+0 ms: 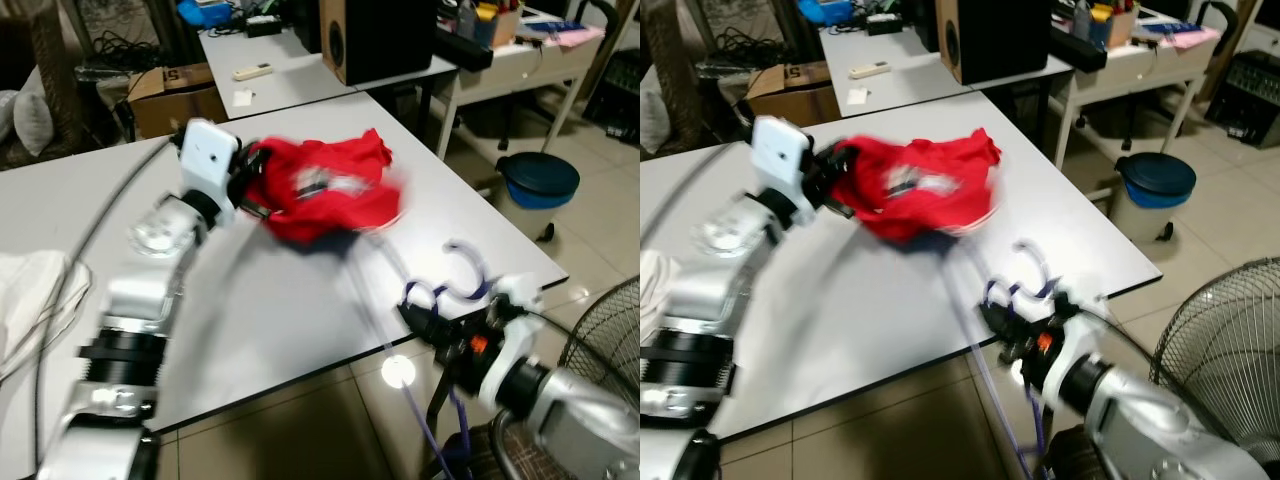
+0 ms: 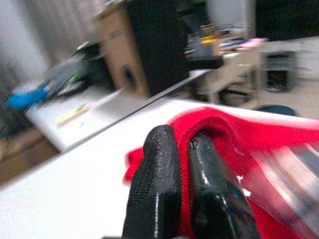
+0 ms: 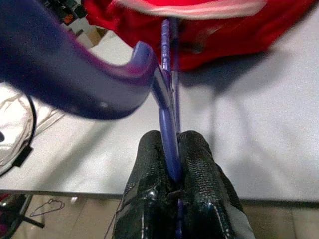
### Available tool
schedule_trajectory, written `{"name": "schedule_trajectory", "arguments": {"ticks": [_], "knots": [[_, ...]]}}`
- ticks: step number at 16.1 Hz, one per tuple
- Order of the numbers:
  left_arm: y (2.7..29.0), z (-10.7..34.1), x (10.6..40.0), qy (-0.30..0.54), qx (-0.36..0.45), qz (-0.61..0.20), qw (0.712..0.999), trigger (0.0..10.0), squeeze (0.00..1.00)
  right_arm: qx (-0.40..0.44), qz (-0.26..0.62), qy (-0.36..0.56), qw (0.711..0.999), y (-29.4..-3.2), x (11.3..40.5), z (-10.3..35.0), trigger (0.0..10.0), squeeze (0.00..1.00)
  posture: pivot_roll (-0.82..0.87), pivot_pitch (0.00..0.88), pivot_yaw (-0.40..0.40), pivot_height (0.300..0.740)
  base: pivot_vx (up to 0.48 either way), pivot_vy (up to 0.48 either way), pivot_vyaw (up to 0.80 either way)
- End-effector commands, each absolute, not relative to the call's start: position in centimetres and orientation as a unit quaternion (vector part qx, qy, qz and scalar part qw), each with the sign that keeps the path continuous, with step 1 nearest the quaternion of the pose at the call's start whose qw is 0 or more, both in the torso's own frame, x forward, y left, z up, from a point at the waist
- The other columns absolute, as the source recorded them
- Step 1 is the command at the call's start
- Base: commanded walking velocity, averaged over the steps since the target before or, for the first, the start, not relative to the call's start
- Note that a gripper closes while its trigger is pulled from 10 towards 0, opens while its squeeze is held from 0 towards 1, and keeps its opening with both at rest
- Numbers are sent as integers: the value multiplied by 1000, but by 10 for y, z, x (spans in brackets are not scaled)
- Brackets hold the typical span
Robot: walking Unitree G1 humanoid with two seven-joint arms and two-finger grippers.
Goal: Hang hanger
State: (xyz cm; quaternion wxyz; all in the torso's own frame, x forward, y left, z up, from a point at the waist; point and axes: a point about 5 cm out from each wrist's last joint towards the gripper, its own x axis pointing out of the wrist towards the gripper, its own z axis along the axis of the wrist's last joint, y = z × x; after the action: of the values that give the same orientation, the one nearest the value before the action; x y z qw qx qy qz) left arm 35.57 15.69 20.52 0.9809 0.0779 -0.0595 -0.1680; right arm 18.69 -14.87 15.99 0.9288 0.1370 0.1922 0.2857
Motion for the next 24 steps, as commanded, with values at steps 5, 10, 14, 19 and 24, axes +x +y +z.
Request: {"name": "schedule_trajectory", "arguments": {"ticks": [5, 10, 14, 19, 24], "knots": [[164, 200, 386, -24, 24, -55, 998, 0, 0, 22, 228, 274, 934, -184, 169, 141, 10000, 0, -198, 0, 116, 740, 0, 0, 0], [137, 205, 394, -40, 117, -149, 981, 0, 0, 33, 341, 146, 928, -178, 159, 190, 10000, 0, -208, 0, 145, 740, 0, 0, 0], [140, 200, 387, -65, 168, -185, 966, 0, 0, 39, 351, 73, 933, -177, 175, 210, 10000, 0, -187, 0, 130, 740, 0, 0, 0], [137, 207, 370, -119, 191, -222, 949, 0, 0, 19, 330, 143, 933, -184, 194, 197, 10000, 0, -159, 0, 89, 740, 0, 0, 0], [143, 207, 355, -128, 192, -217, 949, 0, 0, -48, 348, 211, 912, -193, 201, 191, 10000, 0, -133, 0, 25, 740, 0, 0, 0]]}}
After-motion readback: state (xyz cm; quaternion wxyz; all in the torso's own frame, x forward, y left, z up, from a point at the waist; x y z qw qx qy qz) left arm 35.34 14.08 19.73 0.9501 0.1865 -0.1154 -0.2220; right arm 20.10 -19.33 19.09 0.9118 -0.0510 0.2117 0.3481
